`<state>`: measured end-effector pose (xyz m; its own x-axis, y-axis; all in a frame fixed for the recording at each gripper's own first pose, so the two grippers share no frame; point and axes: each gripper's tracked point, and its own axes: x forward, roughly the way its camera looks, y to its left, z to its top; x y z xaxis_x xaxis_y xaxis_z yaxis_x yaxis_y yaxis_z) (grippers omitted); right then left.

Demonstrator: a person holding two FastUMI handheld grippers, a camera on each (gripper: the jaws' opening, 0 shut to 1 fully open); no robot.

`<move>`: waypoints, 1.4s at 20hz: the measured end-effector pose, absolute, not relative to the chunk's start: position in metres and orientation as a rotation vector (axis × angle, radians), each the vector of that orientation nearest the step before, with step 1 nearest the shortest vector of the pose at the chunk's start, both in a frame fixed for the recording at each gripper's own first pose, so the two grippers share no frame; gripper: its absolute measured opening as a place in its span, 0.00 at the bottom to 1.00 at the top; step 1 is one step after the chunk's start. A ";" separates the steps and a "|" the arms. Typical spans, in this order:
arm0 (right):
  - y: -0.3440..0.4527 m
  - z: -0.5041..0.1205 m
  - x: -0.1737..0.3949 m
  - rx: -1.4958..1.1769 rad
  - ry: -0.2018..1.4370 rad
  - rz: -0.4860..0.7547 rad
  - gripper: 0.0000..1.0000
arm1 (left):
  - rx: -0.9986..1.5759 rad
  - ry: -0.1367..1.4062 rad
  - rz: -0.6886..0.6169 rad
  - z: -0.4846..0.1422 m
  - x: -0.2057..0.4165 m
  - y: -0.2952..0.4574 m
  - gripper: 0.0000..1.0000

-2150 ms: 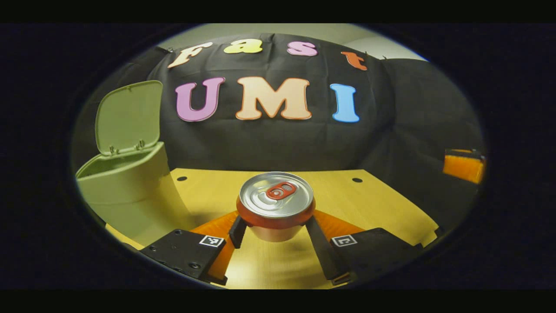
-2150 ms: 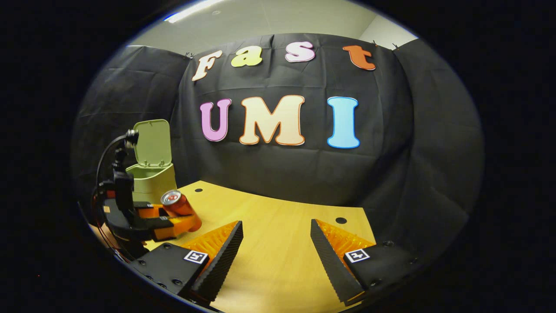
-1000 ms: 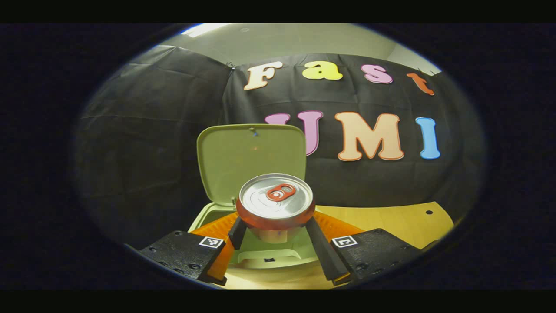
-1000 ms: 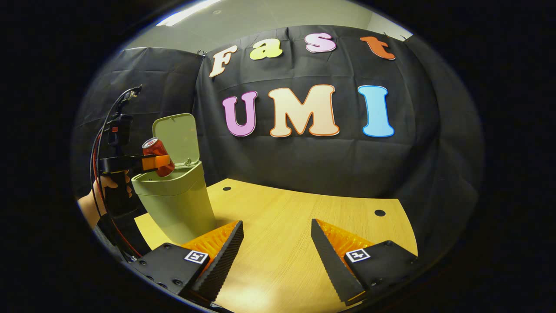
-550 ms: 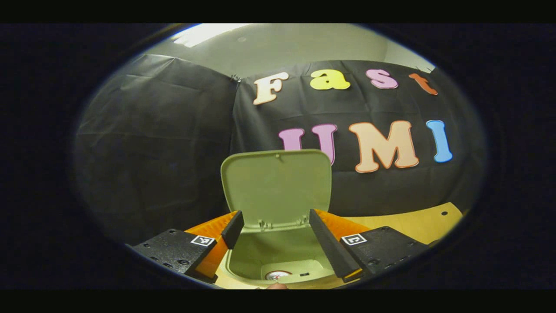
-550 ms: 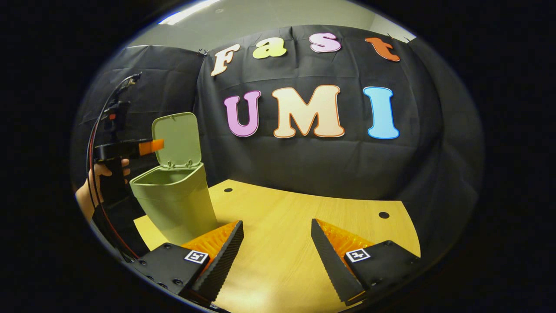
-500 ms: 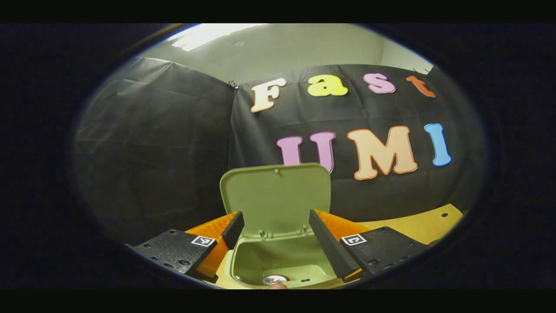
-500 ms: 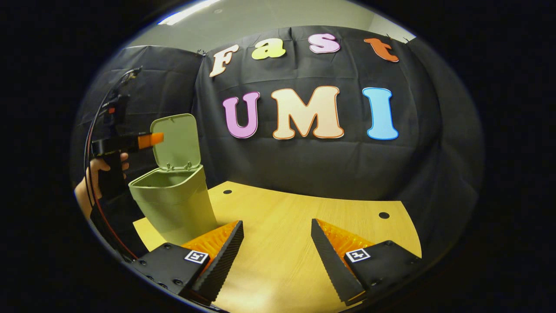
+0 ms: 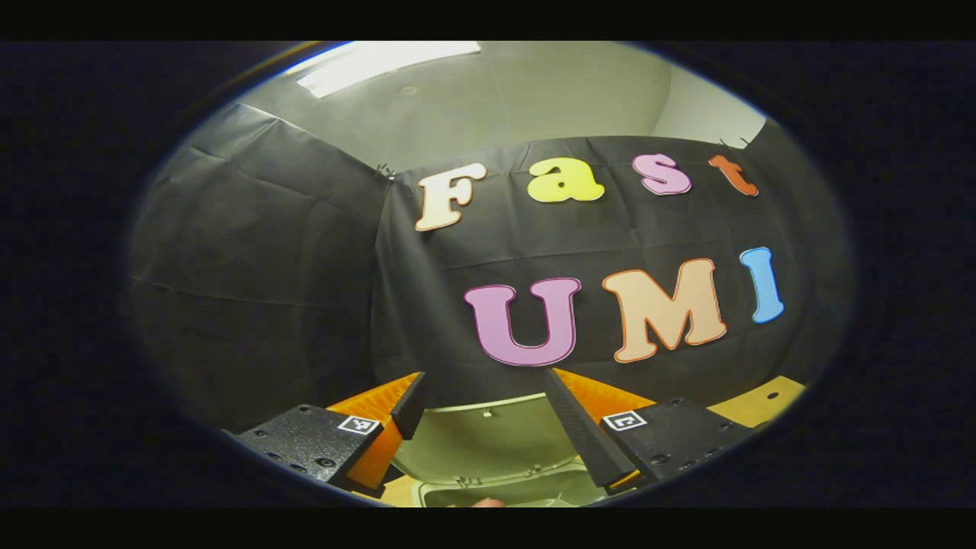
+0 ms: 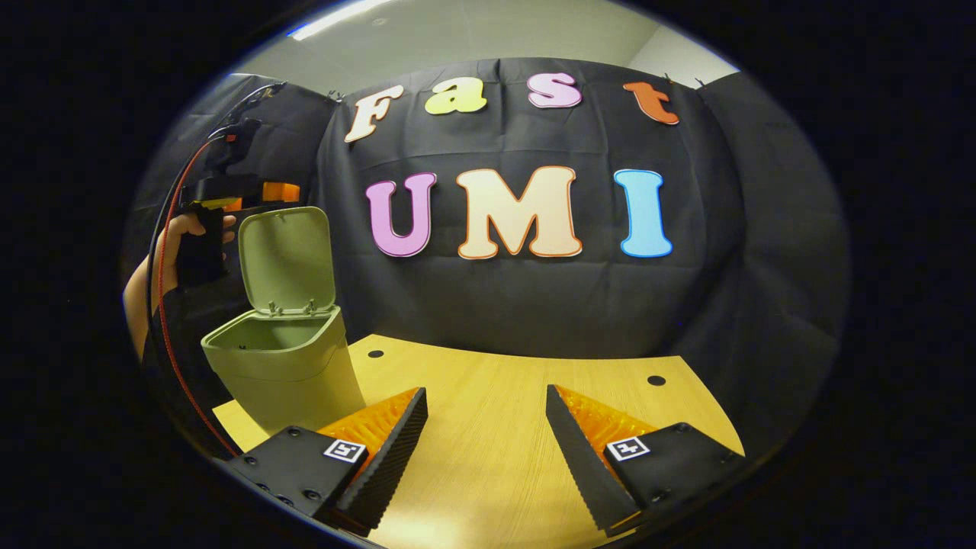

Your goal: Press the lid of the desktop garbage bin to open it, pick up the crumpled paper on the desktop and throw it into the bin, then pick up the pop can on the desktop and drop it into the bin, and finally close the garbage bin lid.

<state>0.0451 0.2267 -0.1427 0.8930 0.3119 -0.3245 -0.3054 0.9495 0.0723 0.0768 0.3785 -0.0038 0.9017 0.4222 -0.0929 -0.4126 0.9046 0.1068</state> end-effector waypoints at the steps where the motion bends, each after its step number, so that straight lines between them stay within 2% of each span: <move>1: 0.227 -0.146 0.043 0.030 0.346 0.305 0.98 | 0.077 0.137 0.432 -0.008 0.082 0.384 0.93; 3: 0.226 -0.149 0.040 0.040 0.359 0.291 0.98 | 0.047 0.202 0.437 -0.021 0.085 0.390 0.93; 8: 0.214 -0.145 0.042 0.042 0.356 0.288 0.98 | 0.007 0.219 0.433 -0.021 0.080 0.382 0.95; 9: 0.211 -0.145 0.042 0.046 0.356 0.292 0.98 | 0.009 0.220 0.434 -0.018 0.076 0.378 0.92; 10: 0.207 -0.143 0.044 0.047 0.353 0.299 0.98 | 0.008 0.230 0.431 -0.020 0.070 0.371 0.95; 11: 0.204 -0.143 0.044 0.046 0.352 0.307 0.98 | -0.002 0.237 0.434 -0.021 0.064 0.366 0.92; 12: 0.201 -0.142 0.046 0.045 0.352 0.318 0.98 | -0.015 0.246 0.438 -0.022 0.057 0.360 0.96; 13: 0.198 -0.141 0.047 0.045 0.352 0.331 0.98 | -0.026 0.254 0.442 -0.023 0.050 0.354 0.92; 14: 0.194 -0.139 0.049 0.046 0.351 0.346 0.98 | -0.037 0.263 0.445 -0.026 0.042 0.347 0.95; 15: 0.193 -0.137 0.051 0.048 0.348 0.363 0.98 | -0.044 0.274 0.449 -0.028 0.034 0.340 0.93; 19: 0.183 -0.130 0.057 0.034 0.340 0.436 1.00 | -0.061 0.332 0.469 -0.045 0.002 0.314 0.93; 20: 0.181 -0.130 0.058 0.028 0.340 0.453 0.98 | -0.064 0.343 0.478 -0.051 -0.006 0.308 0.96; 23: 0.174 -0.132 0.058 0.011 0.346 0.496 1.00 | -0.066 0.362 0.504 -0.062 -0.023 0.294 0.93; 25: 0.170 -0.136 0.056 0.000 0.354 0.520 0.98 | -0.060 0.378 0.517 -0.069 -0.032 0.286 0.96; 28: 0.162 -0.141 0.052 -0.009 0.363 0.540 0.98 | -0.047 0.388 0.524 -0.075 -0.039 0.273 0.94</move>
<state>0.0521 0.1616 -0.1410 0.7956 0.5015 -0.3398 -0.5046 0.8590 0.0864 -0.0391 0.2727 -0.0749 0.7951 0.4786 -0.3724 -0.4961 0.8665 0.0544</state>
